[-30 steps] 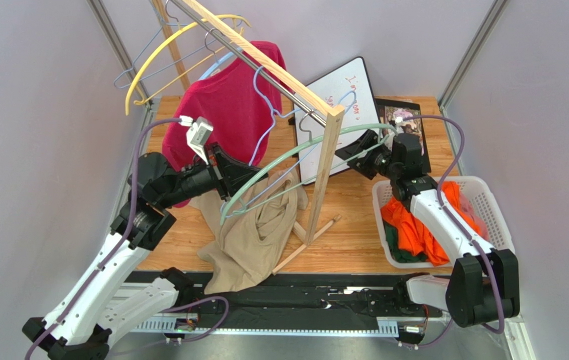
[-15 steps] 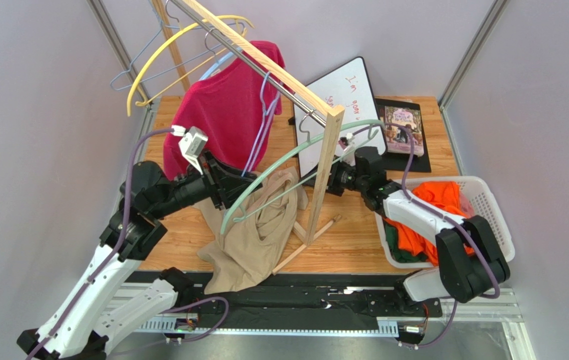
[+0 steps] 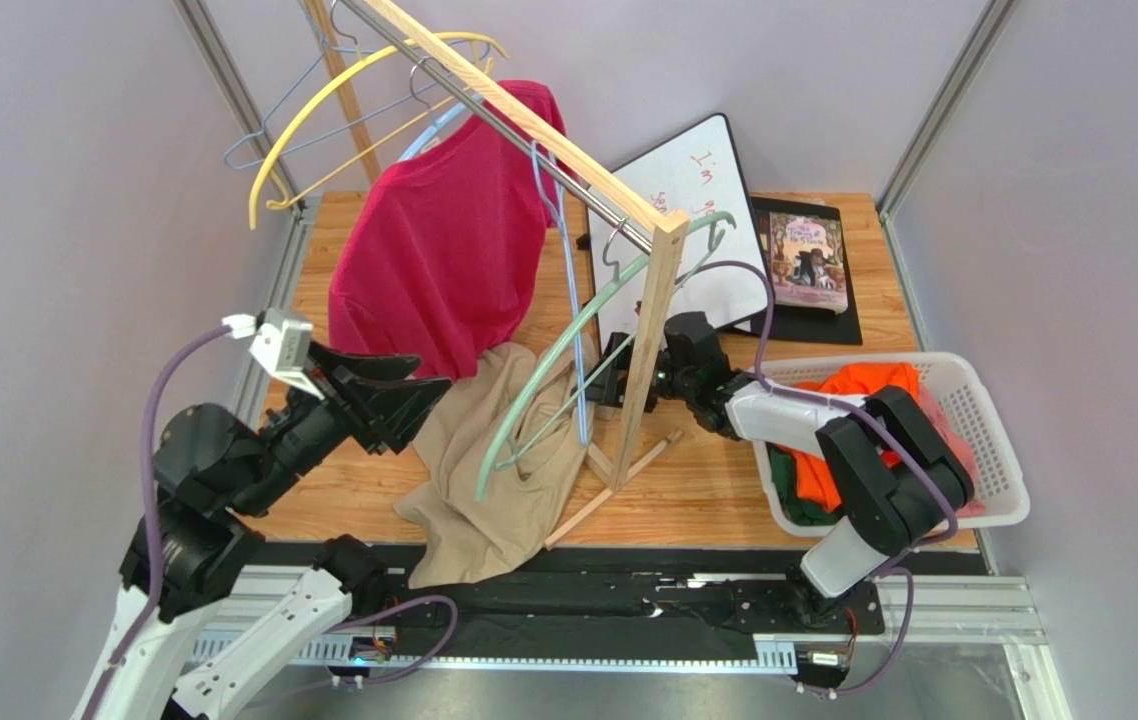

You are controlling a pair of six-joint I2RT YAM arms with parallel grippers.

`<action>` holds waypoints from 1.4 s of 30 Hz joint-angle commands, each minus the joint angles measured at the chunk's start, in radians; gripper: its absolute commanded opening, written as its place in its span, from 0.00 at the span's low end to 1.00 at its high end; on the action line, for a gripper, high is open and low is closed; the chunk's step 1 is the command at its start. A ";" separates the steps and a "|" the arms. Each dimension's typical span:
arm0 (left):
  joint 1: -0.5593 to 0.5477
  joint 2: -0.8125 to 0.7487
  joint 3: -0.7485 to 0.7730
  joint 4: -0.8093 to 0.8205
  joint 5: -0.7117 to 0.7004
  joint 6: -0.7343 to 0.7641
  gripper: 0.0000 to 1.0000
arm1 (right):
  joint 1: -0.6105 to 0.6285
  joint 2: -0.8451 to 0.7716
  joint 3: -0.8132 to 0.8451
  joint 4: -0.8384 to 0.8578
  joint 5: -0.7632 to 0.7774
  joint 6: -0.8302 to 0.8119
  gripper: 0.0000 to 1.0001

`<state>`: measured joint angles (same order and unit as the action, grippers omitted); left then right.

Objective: Remove the t-shirt from the hanger
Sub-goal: Place the tshirt into the basket

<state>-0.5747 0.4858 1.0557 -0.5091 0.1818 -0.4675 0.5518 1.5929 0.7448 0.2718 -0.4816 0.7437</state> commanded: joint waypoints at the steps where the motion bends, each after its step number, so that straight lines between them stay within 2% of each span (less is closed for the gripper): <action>1: -0.004 -0.094 -0.010 -0.034 -0.171 -0.002 0.65 | 0.022 0.027 0.011 0.089 0.046 -0.006 0.65; 3: -0.004 -0.119 -0.016 -0.042 -0.212 0.000 0.66 | 0.025 0.038 0.011 0.102 0.047 0.008 0.59; 6: -0.004 -0.157 -0.014 -0.069 -0.261 0.006 0.66 | 0.027 0.042 0.007 0.125 0.044 0.022 0.42; 7: -0.004 -0.170 -0.014 -0.075 -0.268 0.007 0.66 | 0.023 0.039 0.005 0.124 0.047 0.026 0.22; 9: -0.004 -0.177 -0.011 -0.094 -0.291 0.006 0.65 | 0.014 -0.002 -0.010 0.122 0.055 0.031 0.00; 12: -0.004 -0.190 -0.003 -0.127 -0.335 0.006 0.64 | -0.039 -0.101 -0.036 0.077 0.070 0.034 0.00; 17: -0.004 -0.211 -0.003 -0.146 -0.400 0.010 0.64 | -0.179 -0.452 -0.004 -0.234 0.144 -0.033 0.00; 19: -0.004 -0.211 -0.006 -0.134 -0.409 0.021 0.64 | -0.271 -0.548 0.033 -0.391 0.159 -0.050 0.00; 23: -0.004 -0.199 -0.010 -0.109 -0.410 0.038 0.64 | -0.508 -0.733 0.109 -0.563 0.137 -0.055 0.00; 25: -0.004 -0.190 -0.017 -0.094 -0.404 0.046 0.64 | -0.587 -0.769 0.152 -0.626 0.114 -0.056 0.00; 29: -0.002 -0.176 -0.023 -0.086 -0.386 0.055 0.63 | -0.752 -0.792 0.373 -0.721 0.072 -0.052 0.00; 35: -0.004 -0.184 -0.029 -0.089 -0.358 0.059 0.63 | -0.953 -0.720 0.634 -0.758 -0.020 0.063 0.00; 38: -0.004 -0.181 -0.025 -0.098 -0.347 0.063 0.63 | -0.983 -0.683 0.761 -0.750 -0.051 0.120 0.00; 42: -0.004 -0.185 -0.025 -0.108 -0.341 0.070 0.63 | -0.992 -0.637 0.953 -0.817 -0.023 0.094 0.00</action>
<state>-0.5747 0.2913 1.0309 -0.6247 -0.1818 -0.4278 -0.4263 0.9253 1.5311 -0.5224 -0.4931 0.8124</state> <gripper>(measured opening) 0.636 0.006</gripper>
